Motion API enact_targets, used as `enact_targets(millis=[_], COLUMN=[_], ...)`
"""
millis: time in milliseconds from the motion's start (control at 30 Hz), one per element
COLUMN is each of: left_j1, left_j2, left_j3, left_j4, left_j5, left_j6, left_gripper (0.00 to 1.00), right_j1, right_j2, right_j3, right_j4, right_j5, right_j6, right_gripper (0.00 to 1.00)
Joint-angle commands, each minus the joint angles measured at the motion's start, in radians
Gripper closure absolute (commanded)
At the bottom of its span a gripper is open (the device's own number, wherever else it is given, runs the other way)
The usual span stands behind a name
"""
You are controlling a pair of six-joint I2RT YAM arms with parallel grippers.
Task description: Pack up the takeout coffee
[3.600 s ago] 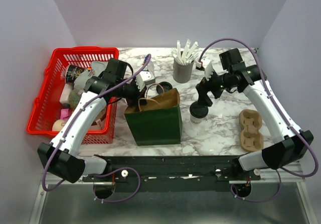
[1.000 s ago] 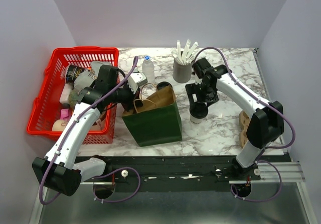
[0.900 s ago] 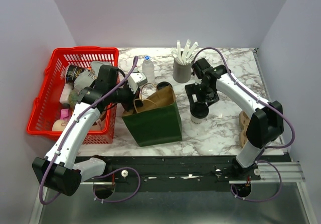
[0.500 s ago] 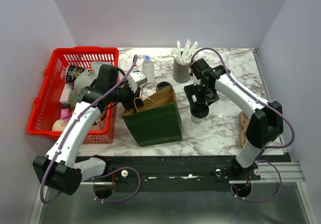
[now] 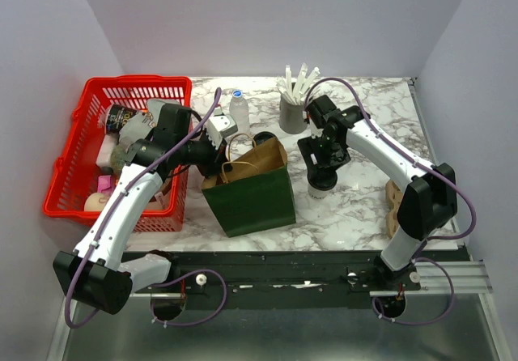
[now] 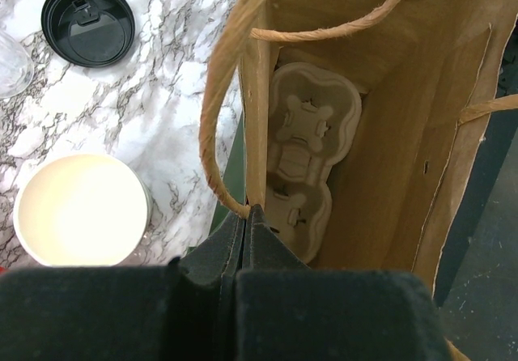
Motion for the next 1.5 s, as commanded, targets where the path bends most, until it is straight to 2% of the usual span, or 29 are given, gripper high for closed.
enact_targets(millis=[0,133,200,400,500,700,833,933,1000,1033,1067,1167,1333,1467], left_j1=[0.007,0.007,0.007,0.007,0.004,-0.007,-0.011,-0.022,-0.028,-0.033,-0.036,-0.050,-0.074,-0.091], left_j2=[0.014,0.022,0.026,0.054,0.068,0.111,0.129,0.144,0.152,0.158,0.161,0.170,0.204,0.253], left_j3=[0.018,0.035,0.046,0.069,0.079,0.109,0.128,0.161,0.188,0.194,0.208,0.228,0.240,0.262], left_j4=[-0.014,-0.026,-0.031,-0.011,0.017,0.034,0.047,0.041,0.032,0.026,0.026,0.020,0.032,0.041], left_j5=[0.016,0.038,0.065,0.125,0.142,0.162,0.179,0.179,0.182,0.186,0.195,0.188,0.151,0.136], left_j6=[0.000,0.015,0.027,0.008,-0.008,-0.014,-0.029,-0.037,-0.028,-0.026,-0.026,-0.026,-0.034,-0.049], left_gripper=[0.99,0.99,1.00,1.00,1.00,1.00,1.00,1.00,1.00,1.00,0.94,0.88,0.85,0.76], right_j1=[0.003,-0.040,-0.058,-0.098,-0.141,-0.229,-0.229,-0.229,-0.229,-0.229,-0.229,-0.221,-0.221,-0.219], right_j2=[-0.022,-0.040,-0.054,-0.103,-0.117,-0.111,-0.143,-0.180,-0.204,-0.213,-0.224,-0.273,-0.287,-0.295], right_j3=[0.003,0.053,0.087,0.153,0.245,0.550,0.635,0.667,0.685,0.694,0.688,0.635,0.635,0.655], right_j4=[0.010,0.000,-0.014,-0.031,-0.028,-0.006,0.015,0.023,0.003,-0.015,-0.032,-0.034,-0.083,-0.124], right_j5=[-0.011,-0.098,-0.109,-0.092,-0.099,-0.330,-0.515,-0.597,-0.715,-0.771,-0.874,-0.922,-0.875,-0.867], right_j6=[-0.047,-0.101,-0.122,-0.198,-0.244,-0.366,-0.490,-0.518,-0.541,-0.602,-0.638,-0.696,-0.794,-0.808], right_gripper=[0.20,0.35,0.38,0.38,0.38,0.38,0.42,0.43,0.43,0.43,0.43,0.44,0.46,0.47])
